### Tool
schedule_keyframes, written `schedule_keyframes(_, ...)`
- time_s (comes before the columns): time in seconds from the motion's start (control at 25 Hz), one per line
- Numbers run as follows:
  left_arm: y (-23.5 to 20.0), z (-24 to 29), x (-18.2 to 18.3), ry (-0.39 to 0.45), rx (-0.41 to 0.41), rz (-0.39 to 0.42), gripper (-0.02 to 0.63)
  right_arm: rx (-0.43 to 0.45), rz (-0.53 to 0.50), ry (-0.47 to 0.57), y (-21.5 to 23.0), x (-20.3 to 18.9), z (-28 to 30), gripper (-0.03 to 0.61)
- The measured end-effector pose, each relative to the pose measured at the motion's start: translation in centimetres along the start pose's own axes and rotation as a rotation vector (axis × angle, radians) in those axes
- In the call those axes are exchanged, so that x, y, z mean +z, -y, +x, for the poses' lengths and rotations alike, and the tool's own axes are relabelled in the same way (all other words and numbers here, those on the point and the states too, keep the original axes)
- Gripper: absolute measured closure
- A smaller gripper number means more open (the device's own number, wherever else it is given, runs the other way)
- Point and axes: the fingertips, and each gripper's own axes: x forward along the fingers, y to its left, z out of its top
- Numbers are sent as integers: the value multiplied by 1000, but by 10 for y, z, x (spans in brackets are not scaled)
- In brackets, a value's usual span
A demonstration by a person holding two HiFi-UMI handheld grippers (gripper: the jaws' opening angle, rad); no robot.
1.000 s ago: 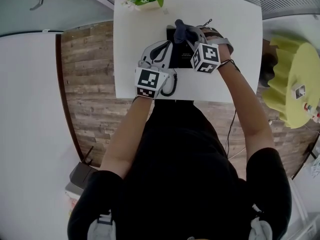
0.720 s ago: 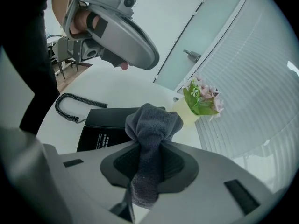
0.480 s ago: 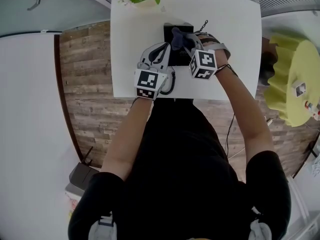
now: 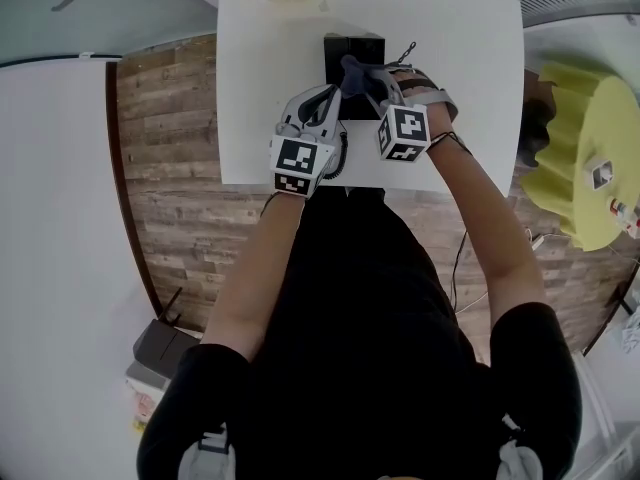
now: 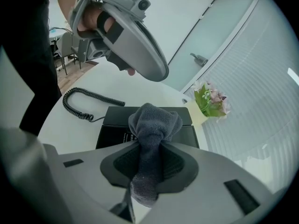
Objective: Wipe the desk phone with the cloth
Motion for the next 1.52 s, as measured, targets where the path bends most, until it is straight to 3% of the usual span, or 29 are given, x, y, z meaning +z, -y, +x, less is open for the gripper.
schedule_keyframes(0.4,9,-7,-18,-18,16,-23,606,35,-47,0,-40,1,-2,474)
schedule_keyframes(0.68,14,-12,-23,-24,28,-24,606,112,-70,-9,-87,0,-4,474)
schedule_keyframes(1.0,12,-16,-21,-13,52,-27,606,211,-86,-42,-107,1,-10,474)
schedule_keyframes(1.2,8,-24,-6,8,61,-16,606,166,-62,-4,-83,16,-32,472)
schedule_keyframes(1.52,-16,-33,25,60,95,-22,606,41,-39,31,-9,40,-55,472)
